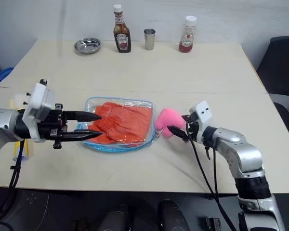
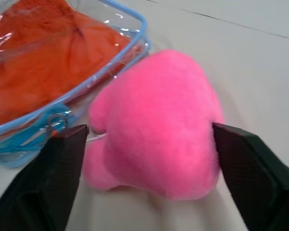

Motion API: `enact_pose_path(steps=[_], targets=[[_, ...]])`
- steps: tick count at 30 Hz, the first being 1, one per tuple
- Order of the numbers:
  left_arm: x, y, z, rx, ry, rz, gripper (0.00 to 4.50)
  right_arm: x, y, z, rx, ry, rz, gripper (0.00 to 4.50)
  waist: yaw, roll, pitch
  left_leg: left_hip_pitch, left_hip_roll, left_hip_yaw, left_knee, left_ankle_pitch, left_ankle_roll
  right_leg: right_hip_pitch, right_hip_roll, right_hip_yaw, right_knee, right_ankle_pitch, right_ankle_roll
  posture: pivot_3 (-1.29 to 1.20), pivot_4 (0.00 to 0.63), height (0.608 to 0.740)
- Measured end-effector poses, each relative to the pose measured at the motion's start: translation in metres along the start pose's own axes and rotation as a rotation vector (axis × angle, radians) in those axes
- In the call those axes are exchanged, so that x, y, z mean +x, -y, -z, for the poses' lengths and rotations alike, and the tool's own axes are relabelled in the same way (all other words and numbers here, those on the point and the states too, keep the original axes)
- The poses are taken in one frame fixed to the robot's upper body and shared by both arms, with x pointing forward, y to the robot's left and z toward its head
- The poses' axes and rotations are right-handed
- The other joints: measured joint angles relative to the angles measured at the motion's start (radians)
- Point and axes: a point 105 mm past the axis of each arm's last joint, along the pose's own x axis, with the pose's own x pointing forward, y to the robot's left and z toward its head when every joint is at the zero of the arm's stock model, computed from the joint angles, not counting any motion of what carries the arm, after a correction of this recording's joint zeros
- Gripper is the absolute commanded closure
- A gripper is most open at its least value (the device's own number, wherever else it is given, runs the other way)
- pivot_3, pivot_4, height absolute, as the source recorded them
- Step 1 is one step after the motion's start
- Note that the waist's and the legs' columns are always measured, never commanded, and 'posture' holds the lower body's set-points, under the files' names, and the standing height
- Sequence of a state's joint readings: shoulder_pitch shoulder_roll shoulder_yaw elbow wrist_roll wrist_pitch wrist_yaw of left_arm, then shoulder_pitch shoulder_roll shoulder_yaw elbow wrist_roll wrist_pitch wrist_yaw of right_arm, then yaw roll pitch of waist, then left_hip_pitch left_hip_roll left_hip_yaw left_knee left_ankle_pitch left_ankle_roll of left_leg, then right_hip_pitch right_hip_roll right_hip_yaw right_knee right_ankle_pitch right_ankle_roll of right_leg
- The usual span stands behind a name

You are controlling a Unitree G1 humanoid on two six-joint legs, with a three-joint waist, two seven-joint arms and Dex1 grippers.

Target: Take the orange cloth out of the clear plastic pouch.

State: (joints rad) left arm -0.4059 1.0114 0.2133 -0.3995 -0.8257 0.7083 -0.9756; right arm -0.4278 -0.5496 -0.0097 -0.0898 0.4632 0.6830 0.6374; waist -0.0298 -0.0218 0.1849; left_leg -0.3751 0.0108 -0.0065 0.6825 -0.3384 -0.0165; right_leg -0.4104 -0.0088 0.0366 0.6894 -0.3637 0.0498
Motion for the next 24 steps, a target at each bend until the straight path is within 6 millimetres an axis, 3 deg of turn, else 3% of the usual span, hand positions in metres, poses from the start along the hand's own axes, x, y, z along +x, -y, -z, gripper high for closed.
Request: enact_pose_path(steps=[6, 10, 14, 19, 24], targets=[[0.001, -0.006, -0.001, -0.004, 0.012, -0.049, 2.11, -0.001, -0.001, -0.001, -0.01, 0.013, -0.025, 3.27, -0.001, 0.0, 0.0, 0.0, 0.0, 0.0, 0.0, 0.0, 0.0, 0.0, 0.0, 0.0, 0.0, 0.0, 0.0, 0.0, 0.15, 0.74], [0.002, -0.007, -0.001, 0.001, 0.012, -0.061, 2.11, -0.014, -0.007, -0.008, -0.048, 0.042, -0.063, 4.46, 0.001, 0.0, 0.0, 0.0, 0.0, 0.0, 0.0, 0.0, 0.0, 0.0, 0.0, 0.0, 0.0, 0.0, 0.0, 0.0, 0.15, 0.74], [0.003, -0.009, 0.0, 0.008, 0.004, -0.065, 2.11, -0.024, -0.018, -0.02, -0.16, 0.078, -0.099, 4.46, 0.001, 0.0, 0.0, 0.0, 0.0, 0.0, 0.0, 0.0, 0.0, 0.0, 0.0, 0.0, -0.001, 0.0, 0.0, 0.0, 0.15, 0.74], [0.009, -0.01, 0.001, 0.015, 0.002, -0.053, 2.11, -0.044, -0.025, -0.008, -0.248, -0.003, -0.153, 4.46, 0.003, 0.0, 0.0, 0.0, 0.0, 0.0, 0.0, 0.0, 0.0, 0.0, 0.0, 0.0, -0.001, 0.0, 0.0, 0.0, 0.15, 0.74], [0.016, -0.01, 0.003, 0.024, -0.003, -0.022, 2.11, -0.06, -0.054, -0.009, -0.32, -0.01, -0.29, 4.46, 0.001, 0.0, 0.0, 0.0, 0.0, 0.0, 0.0, 0.0, 0.001, 0.001, 0.0, 0.001, -0.002, 0.0, 0.0, 0.0, 0.15, 0.74]])
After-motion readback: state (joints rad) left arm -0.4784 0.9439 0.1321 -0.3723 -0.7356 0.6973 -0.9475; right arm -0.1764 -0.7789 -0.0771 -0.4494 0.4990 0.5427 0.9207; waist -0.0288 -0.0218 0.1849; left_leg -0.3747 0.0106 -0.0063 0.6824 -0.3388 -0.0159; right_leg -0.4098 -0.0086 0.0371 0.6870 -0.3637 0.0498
